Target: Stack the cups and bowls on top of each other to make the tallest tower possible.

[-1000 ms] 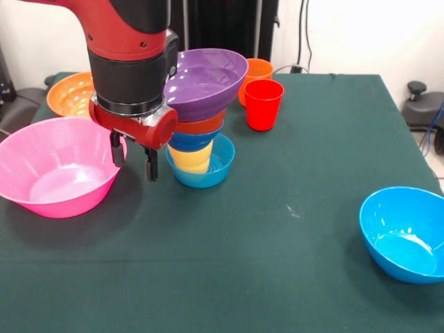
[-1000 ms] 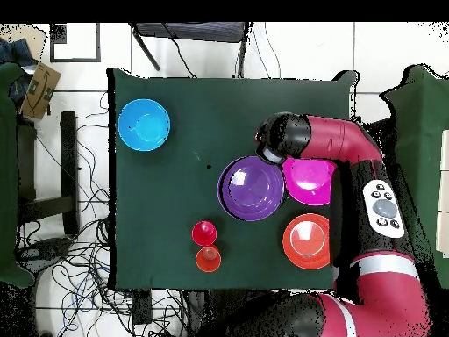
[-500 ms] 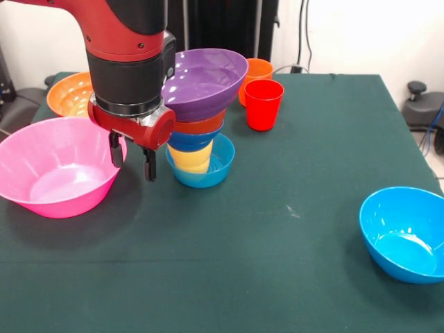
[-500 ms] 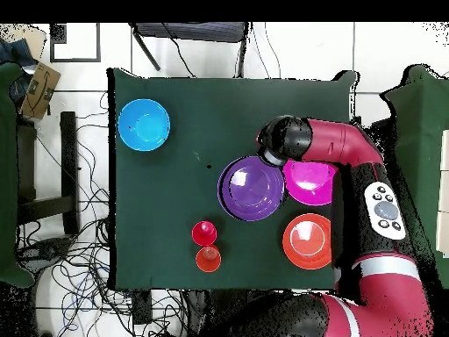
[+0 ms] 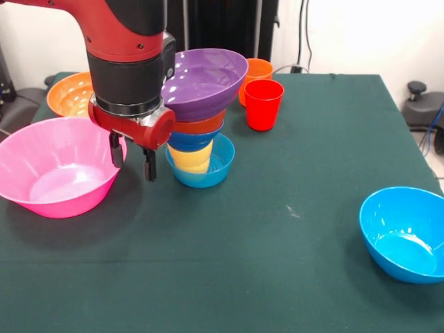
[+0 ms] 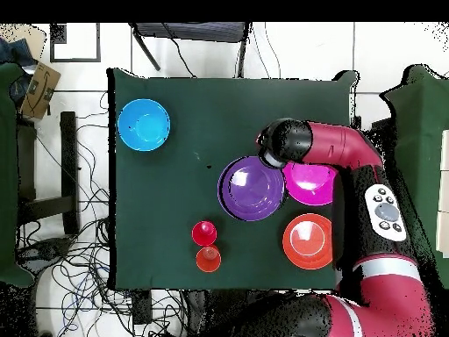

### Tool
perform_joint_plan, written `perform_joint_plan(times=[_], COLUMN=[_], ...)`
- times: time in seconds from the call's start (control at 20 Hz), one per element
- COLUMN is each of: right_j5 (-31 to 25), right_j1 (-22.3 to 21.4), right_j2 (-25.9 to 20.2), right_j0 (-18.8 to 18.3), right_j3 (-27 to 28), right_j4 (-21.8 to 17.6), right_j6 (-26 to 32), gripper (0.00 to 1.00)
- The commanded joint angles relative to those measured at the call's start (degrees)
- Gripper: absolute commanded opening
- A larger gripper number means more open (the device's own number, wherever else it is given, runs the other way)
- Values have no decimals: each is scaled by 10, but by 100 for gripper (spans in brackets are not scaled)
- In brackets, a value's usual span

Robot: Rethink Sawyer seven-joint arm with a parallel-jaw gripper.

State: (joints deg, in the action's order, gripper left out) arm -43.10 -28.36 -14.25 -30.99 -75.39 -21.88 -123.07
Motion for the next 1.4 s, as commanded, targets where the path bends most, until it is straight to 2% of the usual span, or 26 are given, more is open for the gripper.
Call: perform_joint_plan(times=[0.05, 0.45, 0.65, 1.05, 1.4], right_j5=[64, 72, 88, 103, 110], right_j1=[22, 15, 29, 49, 60], right_j2=[-2, -5, -9, -7, -11], right_j0=[-15, -38, -47, -42, -46], right_j3=[-65, -83, -81, -74, -68], right_j4=[-74, -89, -105, -120, -125], right_j6=[85, 99, 98, 69, 72], gripper=[100, 100, 100, 100, 100])
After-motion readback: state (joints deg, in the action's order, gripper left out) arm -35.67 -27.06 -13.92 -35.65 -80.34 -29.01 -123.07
